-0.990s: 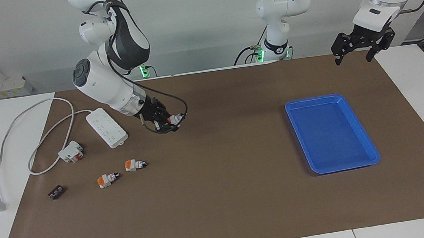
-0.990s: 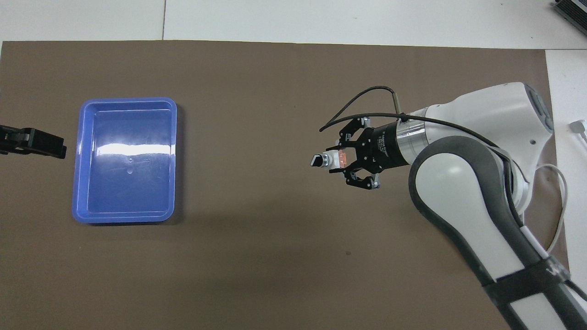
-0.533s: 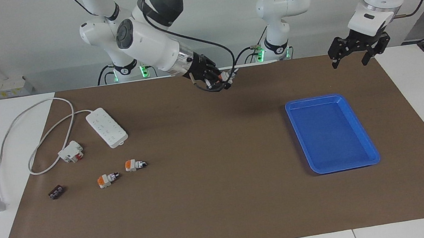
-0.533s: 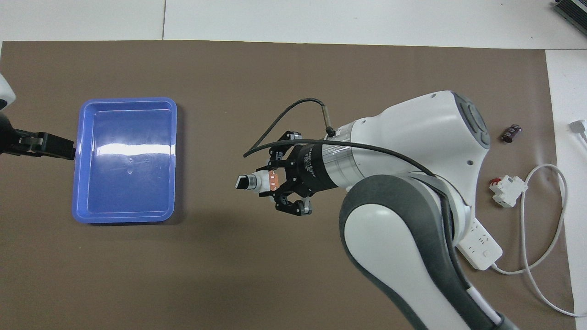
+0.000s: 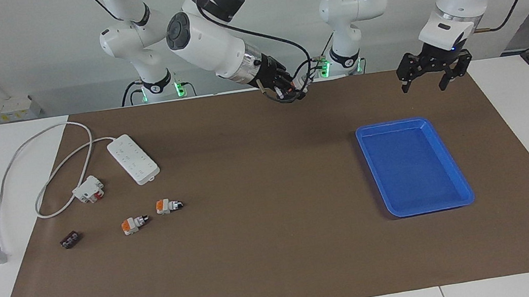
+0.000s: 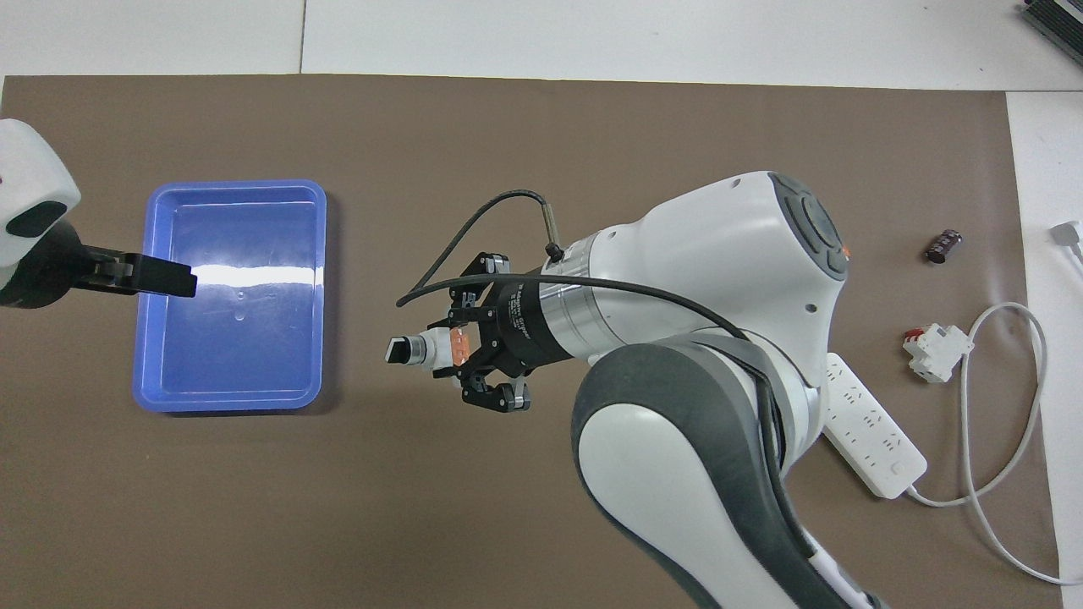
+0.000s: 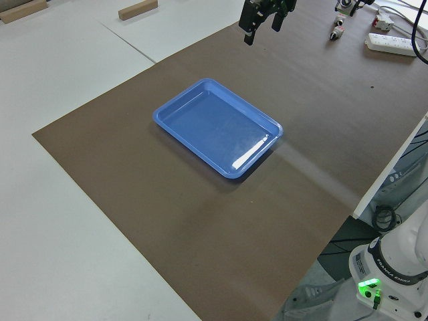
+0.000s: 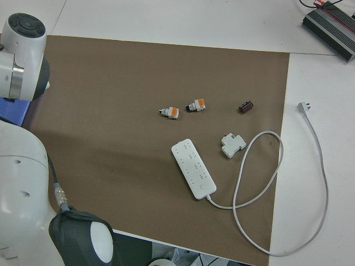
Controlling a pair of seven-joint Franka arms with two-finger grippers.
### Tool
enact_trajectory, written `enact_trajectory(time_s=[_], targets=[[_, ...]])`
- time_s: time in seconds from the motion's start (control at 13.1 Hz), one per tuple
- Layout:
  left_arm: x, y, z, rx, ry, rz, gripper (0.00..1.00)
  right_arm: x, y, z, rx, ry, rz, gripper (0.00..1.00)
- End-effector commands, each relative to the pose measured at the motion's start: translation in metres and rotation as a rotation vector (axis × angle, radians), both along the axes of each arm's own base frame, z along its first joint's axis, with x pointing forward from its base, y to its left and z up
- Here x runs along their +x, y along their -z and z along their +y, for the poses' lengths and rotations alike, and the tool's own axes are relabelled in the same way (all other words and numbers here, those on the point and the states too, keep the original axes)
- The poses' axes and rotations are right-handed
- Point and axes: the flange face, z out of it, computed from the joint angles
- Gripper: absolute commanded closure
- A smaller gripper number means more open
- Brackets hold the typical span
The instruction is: Turn and place switch with both arms
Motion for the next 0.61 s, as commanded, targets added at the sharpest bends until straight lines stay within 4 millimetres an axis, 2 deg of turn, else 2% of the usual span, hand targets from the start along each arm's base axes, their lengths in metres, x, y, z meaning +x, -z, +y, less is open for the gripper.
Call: enact_trajectory(time_s=[0.0, 0.15, 0.38, 0.53], targets=[[-0.009, -0.011, -0.018, -0.126, 0.002, 0.012, 0.05, 0.003, -0.003, 0.004, 0.016, 0.01, 0.015, 1.0], [-0.013, -0.013, -0.044, -0.202, 0.031, 0.024, 0.06, 0.003, -0.003, 0.004, 0.016, 0.011, 0.016, 1.0], [-0.018, -0.018, -0.065, -0.336, 0.048, 0.043, 0.07, 0.003, -0.002, 0.004, 0.015, 0.009, 0.017, 1.0], [-0.029, -0.019, -0.095, -0.365, 0.099, 0.06, 0.09, 0.002, -0.001, 0.004, 0.013, 0.008, 0.016, 1.0]])
